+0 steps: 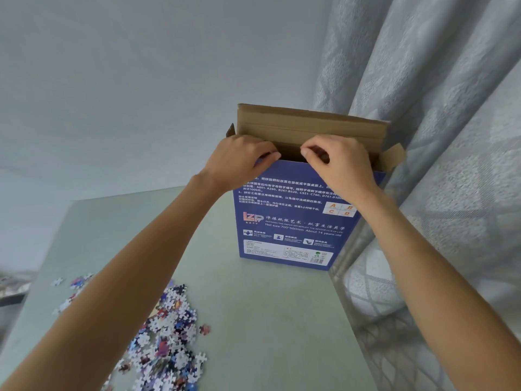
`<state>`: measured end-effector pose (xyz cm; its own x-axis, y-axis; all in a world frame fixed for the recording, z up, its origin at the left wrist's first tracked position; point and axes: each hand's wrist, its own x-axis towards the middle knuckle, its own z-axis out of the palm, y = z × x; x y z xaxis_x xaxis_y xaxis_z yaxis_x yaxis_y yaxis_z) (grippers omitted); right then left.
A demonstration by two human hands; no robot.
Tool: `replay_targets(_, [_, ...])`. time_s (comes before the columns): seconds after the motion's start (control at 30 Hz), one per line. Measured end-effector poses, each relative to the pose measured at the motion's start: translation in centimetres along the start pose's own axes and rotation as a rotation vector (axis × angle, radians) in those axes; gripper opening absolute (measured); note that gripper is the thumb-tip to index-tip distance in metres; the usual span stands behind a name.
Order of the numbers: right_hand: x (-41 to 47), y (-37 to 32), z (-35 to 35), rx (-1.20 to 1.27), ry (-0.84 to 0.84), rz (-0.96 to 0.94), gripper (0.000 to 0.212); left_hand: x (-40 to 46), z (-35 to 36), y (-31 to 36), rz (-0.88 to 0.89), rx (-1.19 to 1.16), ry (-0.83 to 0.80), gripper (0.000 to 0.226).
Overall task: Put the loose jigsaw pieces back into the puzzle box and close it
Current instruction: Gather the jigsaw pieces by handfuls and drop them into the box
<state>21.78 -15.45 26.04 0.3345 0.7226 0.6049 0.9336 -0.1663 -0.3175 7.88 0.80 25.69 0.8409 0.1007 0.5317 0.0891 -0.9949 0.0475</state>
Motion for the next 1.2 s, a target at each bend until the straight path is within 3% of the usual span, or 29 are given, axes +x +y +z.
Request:
replay_targets(0.17, [-1.8,-2.3,0.9,-0.136,0.249,-0.217,0.019,-2.6,-0.6,0.8,0.042,0.042,0.277,0.017])
replay_targets(0.27, [-4.7,-4.5,3.2,-0.144,0.318,-0.318,0.019,-7.3,-0.6,1.8,-0.049,0.015,0.376,0.021])
replay_targets(0.43, [-11.6,-8.0,10.5,-0.009,0.006,-0.327,0.019,-18.8,0.8,2.6,-0.424,-0.046,0.292,0.020])
replay_targets(0.53, [-16.8,-10.1,15.7,0.057,-0.376,-0.208,0.025,-27.2,2.3,2.5,-0.792,-0.077,-0.049,0.025])
replay_targets(0.63, [-21.1,-12.4,19.3,0.133,-0.808,0.042,0.047,-34.8,3.2,3.5,-1.173,-0.138,-0.402,0.053])
replay_targets(0.73, [-24.3,-14.6,21.6,0.178,-1.065,0.245,0.066,-40.6,3.4,5.4,-1.375,-0.111,-0.492,0.072])
replay_targets(0.87, [-27.8,-17.5,23.5,0.226,-1.118,0.264,0.073,-45.7,3.5,7.9,-1.513,-0.022,-0.507,0.087])
replay_targets(1.0, [-29.6,-19.6,23.9,0.367,-1.121,0.083,0.058,-47.7,4.2,9.7,-1.554,-0.091,-0.607,0.101])
replay_targets(1.1, [-29.0,-19.5,23.7,0.477,-1.152,0.003,0.053,-47.7,5.5,11.0,-1.524,-0.182,-0.585,0.093])
replay_targets(1.2, [-27.2,-18.7,24.0,0.473,-1.034,0.018,0.046,-47.6,5.8,11.2,-1.537,-0.230,-0.396,0.072])
